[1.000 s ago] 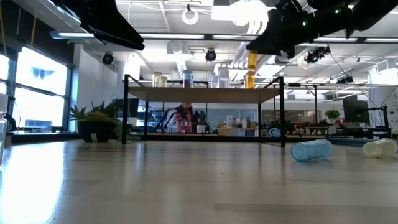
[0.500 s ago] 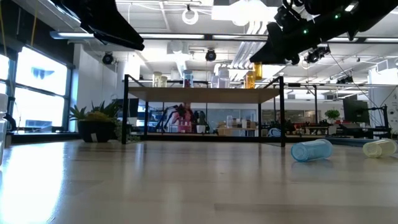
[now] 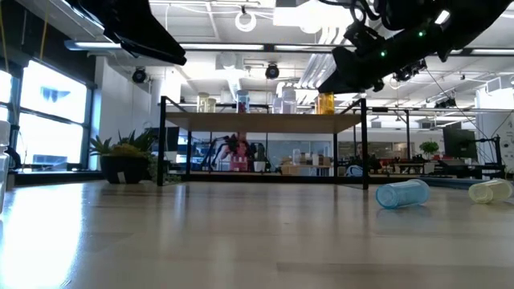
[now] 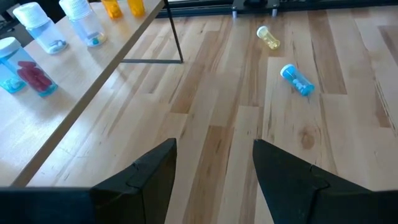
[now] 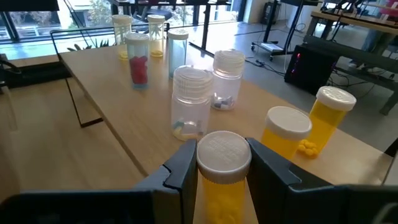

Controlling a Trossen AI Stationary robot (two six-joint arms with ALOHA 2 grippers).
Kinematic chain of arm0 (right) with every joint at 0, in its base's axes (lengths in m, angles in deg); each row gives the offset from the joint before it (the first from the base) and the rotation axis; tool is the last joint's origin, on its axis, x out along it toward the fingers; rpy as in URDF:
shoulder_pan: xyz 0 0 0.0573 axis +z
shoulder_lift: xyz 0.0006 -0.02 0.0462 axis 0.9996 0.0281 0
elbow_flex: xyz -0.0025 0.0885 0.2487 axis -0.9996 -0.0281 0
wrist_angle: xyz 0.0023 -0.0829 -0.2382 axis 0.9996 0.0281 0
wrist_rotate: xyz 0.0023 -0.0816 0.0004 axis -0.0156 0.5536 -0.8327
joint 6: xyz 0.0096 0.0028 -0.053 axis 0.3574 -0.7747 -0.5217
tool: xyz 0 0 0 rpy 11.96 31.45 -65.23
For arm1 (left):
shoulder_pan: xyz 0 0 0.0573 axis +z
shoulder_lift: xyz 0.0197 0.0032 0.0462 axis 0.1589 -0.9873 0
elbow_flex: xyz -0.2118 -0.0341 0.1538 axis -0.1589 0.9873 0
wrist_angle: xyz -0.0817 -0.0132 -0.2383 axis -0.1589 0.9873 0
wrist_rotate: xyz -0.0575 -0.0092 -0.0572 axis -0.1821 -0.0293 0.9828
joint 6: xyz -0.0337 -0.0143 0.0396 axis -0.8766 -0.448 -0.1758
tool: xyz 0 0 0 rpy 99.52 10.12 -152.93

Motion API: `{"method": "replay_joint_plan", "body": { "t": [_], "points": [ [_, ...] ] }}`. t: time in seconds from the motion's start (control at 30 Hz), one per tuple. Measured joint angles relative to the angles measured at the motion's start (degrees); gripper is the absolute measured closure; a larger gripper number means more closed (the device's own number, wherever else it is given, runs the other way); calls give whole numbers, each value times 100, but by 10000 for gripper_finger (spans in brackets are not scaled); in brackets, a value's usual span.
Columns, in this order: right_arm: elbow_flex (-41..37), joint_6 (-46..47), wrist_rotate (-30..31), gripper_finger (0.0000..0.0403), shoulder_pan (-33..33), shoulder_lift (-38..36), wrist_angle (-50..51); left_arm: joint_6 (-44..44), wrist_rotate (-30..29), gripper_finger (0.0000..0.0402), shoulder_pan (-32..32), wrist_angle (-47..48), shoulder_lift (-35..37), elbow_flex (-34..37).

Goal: Pick and place medicine bottles onto shelf by color
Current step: Put the orange pill bottle on the shelf

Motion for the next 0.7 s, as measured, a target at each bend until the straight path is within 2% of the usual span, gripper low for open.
{"method": "replay_joint_plan", "body": {
  "t": [0.57, 0.7],
  "points": [
    [0, 0, 157, 303, 2, 18, 7, 2, 0, 200, 0, 18, -3, 0],
    [0, 78, 182, 286, 1, 18, 12, 2, 0, 200, 2, 20, -4, 0]
  ]
}}
